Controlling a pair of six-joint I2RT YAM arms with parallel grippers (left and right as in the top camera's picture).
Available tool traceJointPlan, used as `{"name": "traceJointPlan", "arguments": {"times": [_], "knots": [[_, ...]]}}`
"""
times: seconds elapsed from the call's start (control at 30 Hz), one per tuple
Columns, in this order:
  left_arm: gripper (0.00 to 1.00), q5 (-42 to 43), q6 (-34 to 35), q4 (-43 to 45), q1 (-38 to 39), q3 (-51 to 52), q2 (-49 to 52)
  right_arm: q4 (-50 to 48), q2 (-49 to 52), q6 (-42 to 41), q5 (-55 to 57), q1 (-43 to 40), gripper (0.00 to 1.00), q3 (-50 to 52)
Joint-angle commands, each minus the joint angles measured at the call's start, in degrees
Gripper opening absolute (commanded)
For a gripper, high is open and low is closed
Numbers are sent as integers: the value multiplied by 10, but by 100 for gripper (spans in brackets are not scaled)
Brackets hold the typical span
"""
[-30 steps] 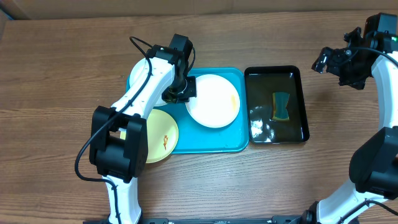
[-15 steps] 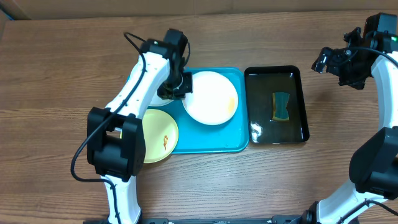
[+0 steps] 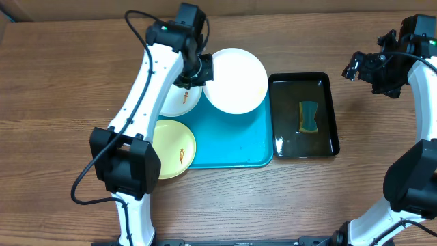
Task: Clean dirty plates on tray and stack at the side
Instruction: 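Lift the white plate with the left gripper and carry it leftward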
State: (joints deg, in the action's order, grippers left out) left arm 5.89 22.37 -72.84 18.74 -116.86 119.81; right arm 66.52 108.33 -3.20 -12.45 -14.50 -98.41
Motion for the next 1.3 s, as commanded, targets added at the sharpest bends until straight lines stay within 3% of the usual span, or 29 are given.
{"name": "traceJointPlan", "arguments": {"times": [0.0, 0.27, 0.53, 1.27], "knots": [[4, -40, 21, 9, 31, -16, 3, -2, -4, -2, 4, 2, 100, -5], [4, -81, 60, 46, 99, -16, 5, -2, -4, -2, 4, 2, 100, -5], [4, -176, 70, 91, 169, -16, 5, -2, -4, -2, 4, 2, 100, -5], [4, -593, 37, 131, 355, -15, 5, -2, -4, -2, 4, 2, 100, -5]]}}
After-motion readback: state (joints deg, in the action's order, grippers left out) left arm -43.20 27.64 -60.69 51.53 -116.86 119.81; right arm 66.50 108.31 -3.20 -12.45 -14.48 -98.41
